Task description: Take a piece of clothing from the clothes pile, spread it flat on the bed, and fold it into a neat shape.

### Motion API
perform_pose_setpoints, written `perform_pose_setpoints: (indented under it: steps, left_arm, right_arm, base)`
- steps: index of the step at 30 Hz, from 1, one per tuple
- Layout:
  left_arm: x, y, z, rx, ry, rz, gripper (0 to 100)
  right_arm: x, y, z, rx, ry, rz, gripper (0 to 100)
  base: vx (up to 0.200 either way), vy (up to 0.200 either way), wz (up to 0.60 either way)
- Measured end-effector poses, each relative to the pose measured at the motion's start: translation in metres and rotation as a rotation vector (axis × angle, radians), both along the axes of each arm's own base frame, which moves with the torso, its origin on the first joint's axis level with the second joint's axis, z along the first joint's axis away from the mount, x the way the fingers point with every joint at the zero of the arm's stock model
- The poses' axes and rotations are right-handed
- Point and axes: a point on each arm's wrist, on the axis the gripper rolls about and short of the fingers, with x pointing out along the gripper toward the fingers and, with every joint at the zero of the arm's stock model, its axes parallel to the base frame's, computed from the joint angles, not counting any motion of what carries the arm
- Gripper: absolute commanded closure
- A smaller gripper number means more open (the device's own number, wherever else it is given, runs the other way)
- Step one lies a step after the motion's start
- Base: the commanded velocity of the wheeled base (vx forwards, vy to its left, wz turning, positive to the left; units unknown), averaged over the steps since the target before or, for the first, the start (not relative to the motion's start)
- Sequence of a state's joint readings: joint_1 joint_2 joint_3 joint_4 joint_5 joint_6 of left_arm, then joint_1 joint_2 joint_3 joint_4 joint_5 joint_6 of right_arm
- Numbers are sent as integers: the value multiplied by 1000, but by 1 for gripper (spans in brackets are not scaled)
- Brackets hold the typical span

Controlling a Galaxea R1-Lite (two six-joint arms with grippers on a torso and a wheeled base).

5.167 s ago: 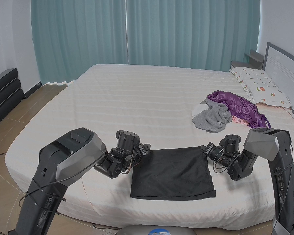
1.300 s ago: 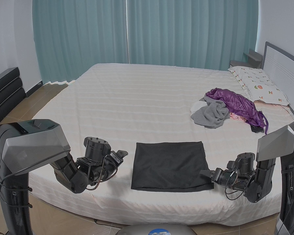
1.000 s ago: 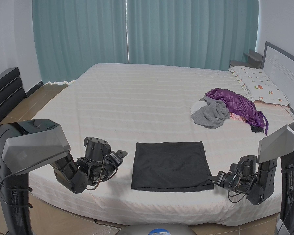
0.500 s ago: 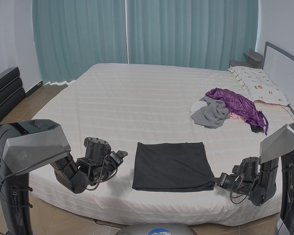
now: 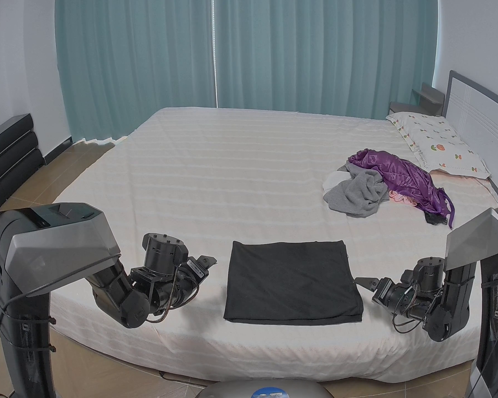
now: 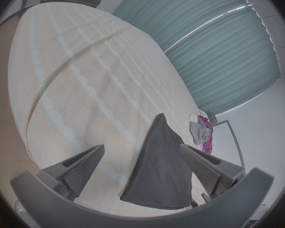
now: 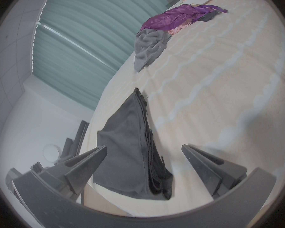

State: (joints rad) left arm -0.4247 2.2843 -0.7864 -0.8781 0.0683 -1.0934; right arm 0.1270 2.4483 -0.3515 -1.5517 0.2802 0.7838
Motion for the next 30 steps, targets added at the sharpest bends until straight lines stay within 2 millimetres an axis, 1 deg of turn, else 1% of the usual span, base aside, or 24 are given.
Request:
perform_pose_setpoints:
  steps: [2, 9, 14, 22, 30]
  left_arm:
    - [0, 0, 0, -1, 0, 0, 0]
    - [1, 0, 0, -1, -2, -2, 0]
    - [2, -1, 1, -5, -7, -2, 0]
    - [7, -2, 4, -15, -25, 2, 0]
    - [16, -4, 6, -21, -48, 5, 0]
  right_arm:
    - [5, -4, 1, 22, -8, -29, 0]
    - [18, -12, 5, 91, -32, -94, 0]
    - [22, -14, 5, 100, -41, -105, 0]
    - [24, -15, 5, 103, -45, -107, 0]
    - [25, -15, 5, 104, -50, -110, 0]
  base:
    - [-200, 0, 0]
    - [0, 0, 0]
    - [0, 0, 0]
    - [0, -200, 0]
    - [0, -200, 0]
